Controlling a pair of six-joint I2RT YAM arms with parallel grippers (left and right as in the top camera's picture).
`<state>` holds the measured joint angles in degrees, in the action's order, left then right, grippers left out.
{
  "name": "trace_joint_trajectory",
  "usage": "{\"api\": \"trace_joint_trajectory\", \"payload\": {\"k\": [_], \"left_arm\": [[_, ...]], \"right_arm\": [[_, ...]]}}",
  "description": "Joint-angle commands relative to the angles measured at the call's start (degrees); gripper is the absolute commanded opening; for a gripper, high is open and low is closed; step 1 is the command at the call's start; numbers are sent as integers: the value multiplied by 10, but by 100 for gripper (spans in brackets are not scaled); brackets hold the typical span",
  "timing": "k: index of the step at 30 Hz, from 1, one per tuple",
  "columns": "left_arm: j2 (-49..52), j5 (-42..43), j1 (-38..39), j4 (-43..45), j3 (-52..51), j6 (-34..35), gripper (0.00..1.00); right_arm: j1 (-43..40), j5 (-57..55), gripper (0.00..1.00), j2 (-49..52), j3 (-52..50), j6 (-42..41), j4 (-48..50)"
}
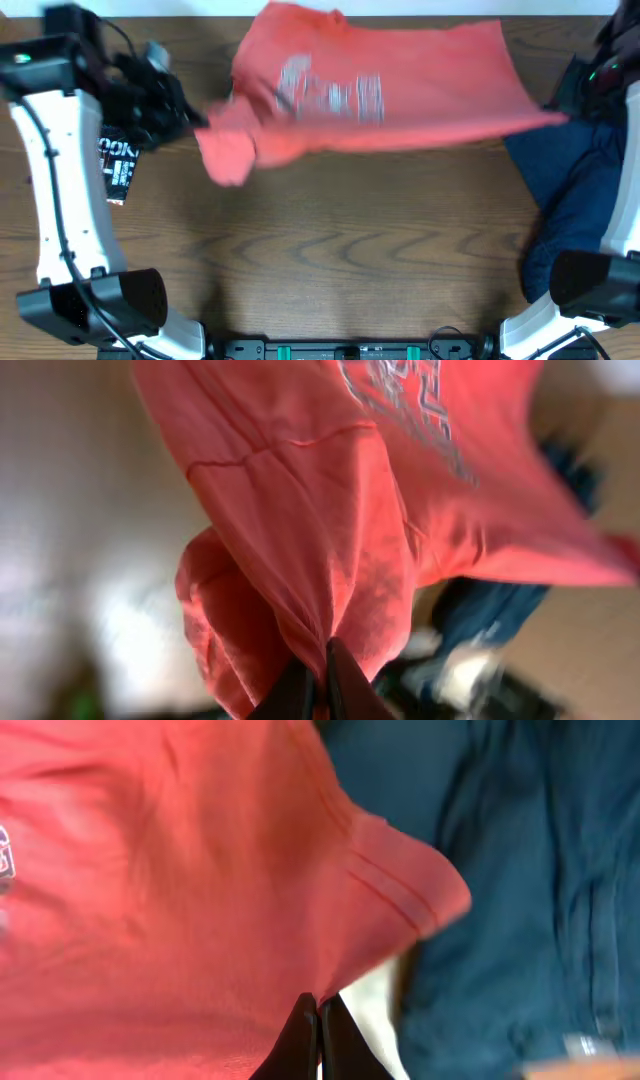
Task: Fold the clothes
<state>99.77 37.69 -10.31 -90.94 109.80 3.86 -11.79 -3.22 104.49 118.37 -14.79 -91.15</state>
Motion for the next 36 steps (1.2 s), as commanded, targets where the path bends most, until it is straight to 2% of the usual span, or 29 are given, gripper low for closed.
{"api": "trace_joint_trajectory", "payload": {"k": [1,7,11,17,21,25,28,32,36], "left_arm": [[-4,-41,13,-19,-83,-84,6],[-8,-99,15,-14,-271,-83,6],[-34,-106,13,29,-374,-78,6],[-128,-167,-9,86,-475,1,6],[-181,-168,-17,114,-486,24,6],[-199,-138,-16,201,-486,24,6],[-190,-124,-16,304,-486,28,6],[-161,-113,-16,408,-486,92,6],[-111,-35,-14,497,-486,104,6]], "right_arm": [[-9,-30,1,-2,-81,18,-15],[-9,-30,1,-2,-249,7,8],[-9,-28,1,-5,-345,-3,43],[-9,-25,1,-37,-456,-15,91],[-9,-25,1,-56,-473,-16,117],[-9,-20,1,-63,-473,-30,184],[-9,3,1,-62,-473,-30,270],[-9,27,1,-62,-473,-30,355],[-9,36,1,-59,-473,-30,409]]}}
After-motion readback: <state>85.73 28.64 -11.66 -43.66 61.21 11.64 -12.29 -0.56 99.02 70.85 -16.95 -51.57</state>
